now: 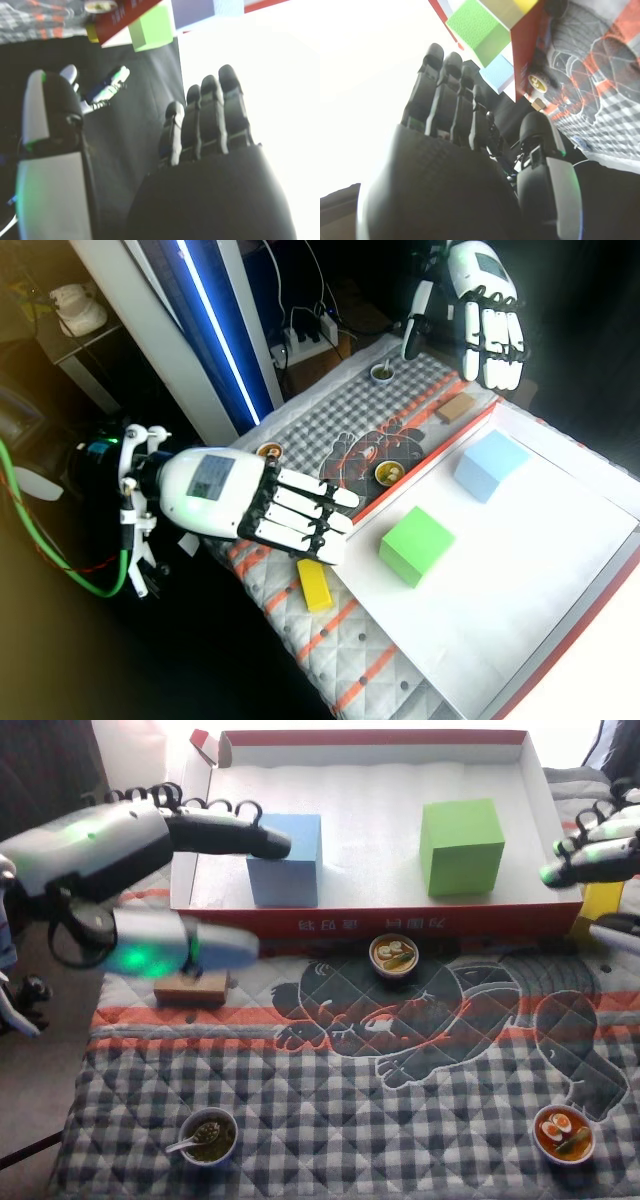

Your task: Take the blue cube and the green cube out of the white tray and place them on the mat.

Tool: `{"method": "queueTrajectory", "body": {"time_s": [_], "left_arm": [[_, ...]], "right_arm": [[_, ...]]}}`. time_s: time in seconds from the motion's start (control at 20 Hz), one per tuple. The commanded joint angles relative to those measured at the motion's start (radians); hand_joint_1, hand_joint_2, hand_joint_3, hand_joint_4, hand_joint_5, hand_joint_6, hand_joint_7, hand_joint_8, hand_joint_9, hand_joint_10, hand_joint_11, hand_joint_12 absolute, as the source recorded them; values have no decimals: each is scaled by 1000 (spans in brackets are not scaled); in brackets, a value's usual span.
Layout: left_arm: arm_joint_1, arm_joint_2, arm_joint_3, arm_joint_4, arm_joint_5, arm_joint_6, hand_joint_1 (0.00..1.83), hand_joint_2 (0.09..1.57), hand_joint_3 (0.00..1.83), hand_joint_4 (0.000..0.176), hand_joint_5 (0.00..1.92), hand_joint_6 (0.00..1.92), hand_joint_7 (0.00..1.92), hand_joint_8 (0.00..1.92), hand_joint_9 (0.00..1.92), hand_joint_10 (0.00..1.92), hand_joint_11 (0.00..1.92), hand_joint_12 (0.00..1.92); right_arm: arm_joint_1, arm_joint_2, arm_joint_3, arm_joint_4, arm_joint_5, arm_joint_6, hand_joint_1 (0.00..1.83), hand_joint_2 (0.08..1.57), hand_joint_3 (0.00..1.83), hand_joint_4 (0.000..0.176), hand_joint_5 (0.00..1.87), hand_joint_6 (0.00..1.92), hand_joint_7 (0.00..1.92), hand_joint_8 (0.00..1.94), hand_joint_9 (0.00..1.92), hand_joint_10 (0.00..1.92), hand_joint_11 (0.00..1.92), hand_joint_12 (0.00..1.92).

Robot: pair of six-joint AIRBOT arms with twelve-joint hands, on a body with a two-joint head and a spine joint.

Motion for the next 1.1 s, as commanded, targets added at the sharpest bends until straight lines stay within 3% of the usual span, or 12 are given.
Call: {"method": "queueTrajectory", "body": {"time_s": [0.0,0.05,0.15,0.2,0.3,0.4,0.6,0.65,0.75,0.9,0.95,1.05], "left_arm": [[-17,-9,5,-5,-125,-4,710,1160,1,121,570,6,510,9,447,27,0,992],[-26,-15,14,-17,-135,-4,697,1174,5,117,540,1,516,7,456,23,0,987],[-42,-22,25,-28,-161,-4,588,1250,8,129,530,2,509,1,440,5,0,963],[-53,-26,33,-28,-165,-4,609,1245,2,125,545,6,491,1,443,4,0,972],[-104,-59,75,-30,-134,-4,540,1259,3,130,494,1,449,0,424,0,0,999],[-156,-98,125,-38,-70,-4,489,1239,0,143,452,1,403,0,369,0,0,909],[-214,-182,229,-42,69,-4,449,1099,0,176,394,0,361,0,356,0,0,850],[-221,-202,254,-43,100,-3,436,1047,0,176,341,8,290,8,252,9,0,619],[-232,-238,296,-64,150,31,480,949,0,176,234,1,152,1,78,1,0,204],[-242,-289,322,-260,216,387,562,879,0,176,124,0,48,0,0,0,0,8],[-242,-301,333,-295,222,430,566,876,0,176,79,0,38,0,0,0,0,1],[-240,-324,369,-317,243,433,575,869,0,176,87,7,59,8,13,5,18,8]], "right_arm": [[21,-3,6,19,116,-2,914,1301,6,24,655,1419,729,25,750,27,489,707],[41,-12,14,16,116,-2,915,1316,4,11,628,1498,729,13,747,15,484,719],[80,-24,26,7,116,-2,894,1328,1,27,609,1534,729,1,703,2,375,819],[97,-29,31,3,116,-2,782,1347,1,0,654,612,739,10,730,17,398,834],[142,-49,55,1,116,-2,749,1347,0,0,761,58,747,2,723,2,396,743],[170,-72,80,2,115,0,663,1299,2,4,693,2,670,0,603,0,221,703],[261,-152,165,-1,-11,2,637,1143,0,84,411,0,382,0,300,0,0,684],[276,-172,188,-1,-45,4,701,1096,0,68,382,0,333,0,243,0,0,562],[297,-205,227,-1,-95,25,763,1002,0,140,308,0,251,0,195,1,0,620],[322,-252,278,-24,-148,65,668,931,0,124,213,2,248,6,197,6,0,555],[331,-266,289,-29,-164,65,656,928,0,146,197,1,222,1,184,2,0,574],[347,-298,315,-40,-203,66,704,933,0,136,224,4,217,2,177,2,0,696]]}}
